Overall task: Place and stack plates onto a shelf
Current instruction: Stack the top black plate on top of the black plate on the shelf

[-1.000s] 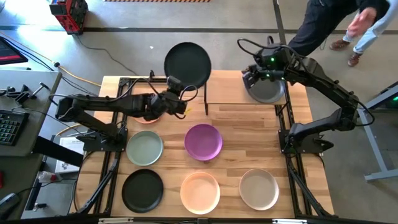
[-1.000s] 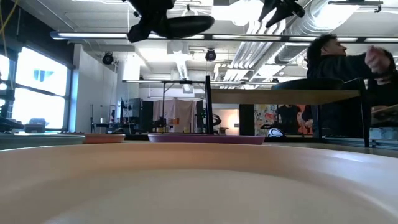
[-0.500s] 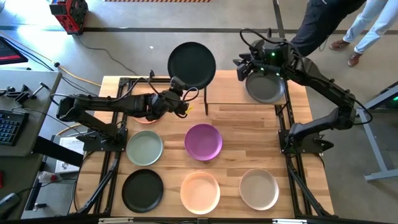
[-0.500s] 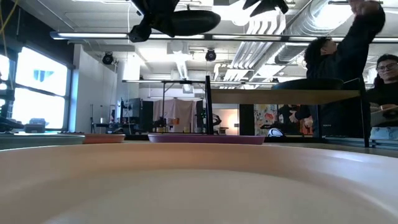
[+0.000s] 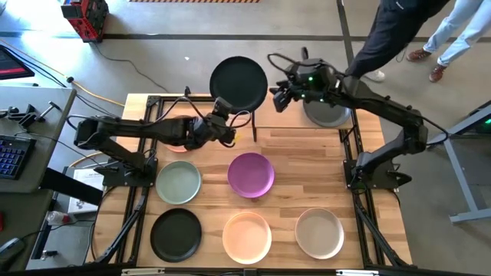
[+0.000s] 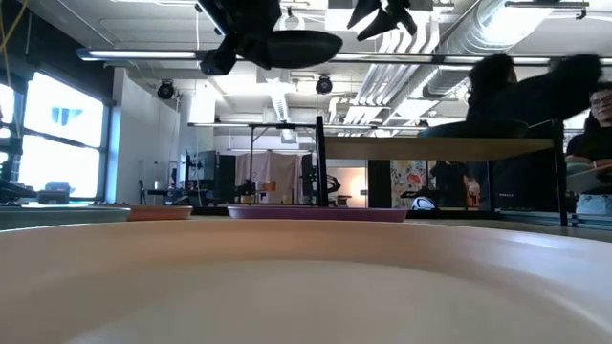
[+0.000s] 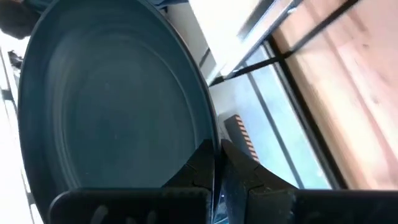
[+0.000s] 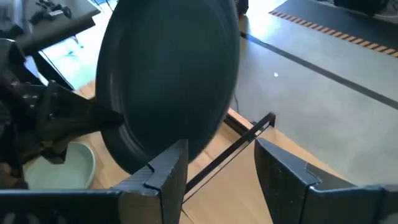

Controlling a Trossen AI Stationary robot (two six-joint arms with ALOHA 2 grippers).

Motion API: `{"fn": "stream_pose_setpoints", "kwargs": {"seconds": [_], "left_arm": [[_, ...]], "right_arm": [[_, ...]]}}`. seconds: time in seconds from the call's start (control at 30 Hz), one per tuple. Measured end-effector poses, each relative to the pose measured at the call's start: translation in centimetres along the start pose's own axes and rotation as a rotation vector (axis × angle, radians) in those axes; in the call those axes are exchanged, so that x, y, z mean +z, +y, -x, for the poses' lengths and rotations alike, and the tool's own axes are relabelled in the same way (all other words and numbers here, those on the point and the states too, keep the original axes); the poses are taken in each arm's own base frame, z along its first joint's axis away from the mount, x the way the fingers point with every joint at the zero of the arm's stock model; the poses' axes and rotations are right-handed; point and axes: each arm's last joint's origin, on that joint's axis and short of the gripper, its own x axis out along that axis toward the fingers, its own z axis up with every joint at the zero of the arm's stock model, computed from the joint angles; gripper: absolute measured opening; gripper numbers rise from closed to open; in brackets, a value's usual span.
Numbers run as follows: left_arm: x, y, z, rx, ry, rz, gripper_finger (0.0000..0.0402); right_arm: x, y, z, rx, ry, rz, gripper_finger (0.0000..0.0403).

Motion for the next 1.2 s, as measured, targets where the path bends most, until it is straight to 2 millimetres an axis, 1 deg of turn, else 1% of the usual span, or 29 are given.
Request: {"fn": "stream_pose_setpoints", "kwargs": {"seconds": [0.23,0.33,0.5,0.8,0.87,0.97,1.2], "left_arm": [[1.2,-1.0,-1.1,-0.029,0.004,-0.032,0.0001],[1.7,-1.3,-1.4,-0.026,0.009,-0.004,0.0001],[2.1,-1.5,-1.2,-0.029,-0.001,0.026,0.0001],[3.0,-1.1,-0.5,0.016,-0.062,0.086,0.0001],[3.0,-1.1,-0.5,0.012,-0.073,0.086,0.0001],[3.0,-1.0,-0.5,0.015,-0.075,0.090,0.0001],[3.0,-1.0,-0.5,0.019,-0.077,0.094,0.0001]], "right_arm": [[-0.3,0.2,-1.1,-0.027,0.023,0.006,0.0167],[-0.4,0.1,-1.4,-0.063,0.024,0.008,0.0167],[-0.5,0.0,-1.8,-0.088,0.031,0.011,0.0167],[-0.6,-0.2,-2.2,-0.100,0.035,0.008,0.0165],[-0.6,-0.2,-2.2,-0.100,0.035,0.008,0.0154],[-0.6,-0.2,-2.2,-0.095,0.036,0.007,0.0124],[-0.6,-0.1,-2.2,-0.075,0.041,0.000,0.0023]]}}
